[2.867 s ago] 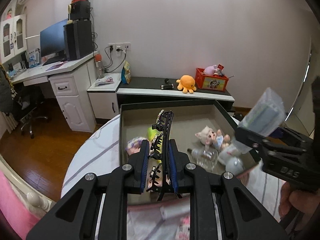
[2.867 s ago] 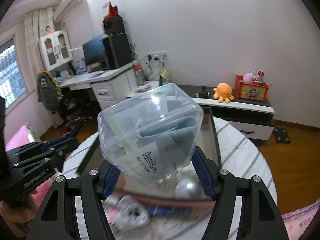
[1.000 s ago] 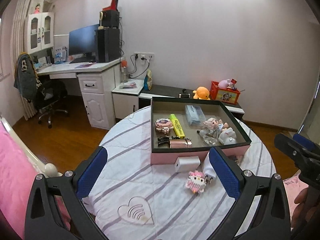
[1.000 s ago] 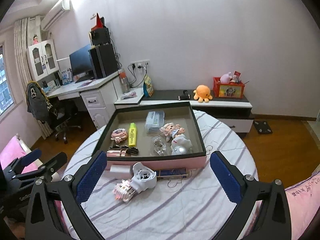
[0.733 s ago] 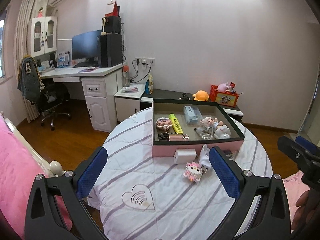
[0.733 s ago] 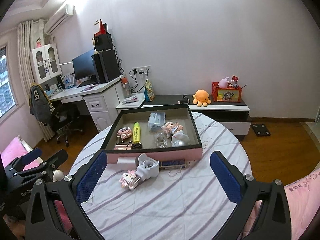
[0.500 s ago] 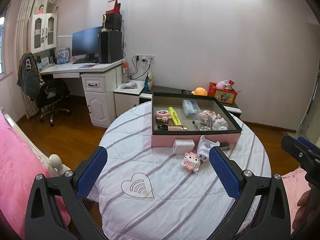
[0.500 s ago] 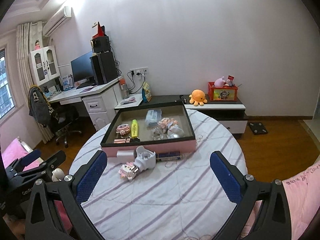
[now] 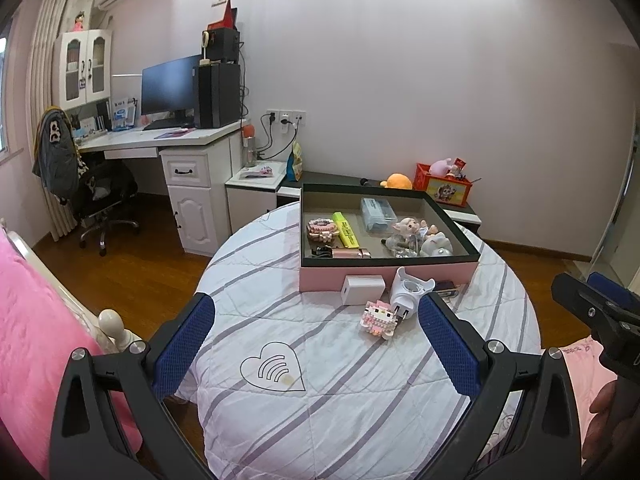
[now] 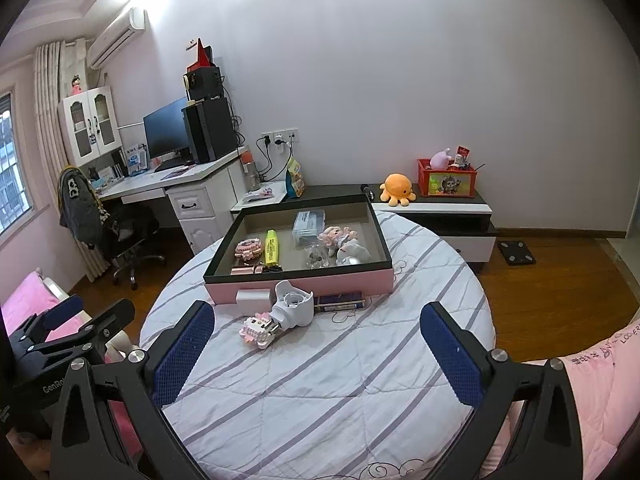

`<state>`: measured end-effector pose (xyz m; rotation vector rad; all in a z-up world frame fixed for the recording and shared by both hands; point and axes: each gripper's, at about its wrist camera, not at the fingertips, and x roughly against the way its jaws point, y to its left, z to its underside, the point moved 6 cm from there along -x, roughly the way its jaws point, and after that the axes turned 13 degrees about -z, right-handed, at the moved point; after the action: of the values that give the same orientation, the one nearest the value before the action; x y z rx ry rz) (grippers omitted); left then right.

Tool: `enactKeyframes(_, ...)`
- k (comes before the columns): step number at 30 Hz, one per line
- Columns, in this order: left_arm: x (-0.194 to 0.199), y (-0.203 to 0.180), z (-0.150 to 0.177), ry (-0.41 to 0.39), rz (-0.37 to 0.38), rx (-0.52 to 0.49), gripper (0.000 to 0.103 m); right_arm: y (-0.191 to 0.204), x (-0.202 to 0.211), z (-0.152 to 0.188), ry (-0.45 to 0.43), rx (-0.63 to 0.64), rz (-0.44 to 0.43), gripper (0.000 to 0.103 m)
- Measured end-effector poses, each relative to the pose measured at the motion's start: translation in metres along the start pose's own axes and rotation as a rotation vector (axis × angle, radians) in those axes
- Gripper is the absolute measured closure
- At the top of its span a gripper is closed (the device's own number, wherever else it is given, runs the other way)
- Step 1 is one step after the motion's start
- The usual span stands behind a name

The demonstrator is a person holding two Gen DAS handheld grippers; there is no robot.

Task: Organize rigid objects
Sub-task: 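Withdraw both tools from the box toward the remaining items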

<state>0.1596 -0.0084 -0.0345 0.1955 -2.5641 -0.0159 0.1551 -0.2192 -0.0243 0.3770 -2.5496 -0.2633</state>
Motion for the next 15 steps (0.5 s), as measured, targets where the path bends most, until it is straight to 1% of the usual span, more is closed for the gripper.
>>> enactKeyframes(9, -0.004, -0.001, 0.002, 0.008, 0.0, -0.004, 0.0, -0.006, -0.009, 0.002, 0.02, -0.006, 0.007, 0.0)
enactKeyframes(12, -0.012, -0.001, 0.007, 0.022, 0.001, -0.013, 0.0, -0.01, -0.014, 0.004, 0.03, -0.012, 0.006, 0.0)
enactKeyframes(15, -0.027, -0.006, 0.016, 0.054, 0.011, -0.032, 0.0, -0.015, -0.021, 0.005, 0.045, -0.027, 0.003, 0.0)
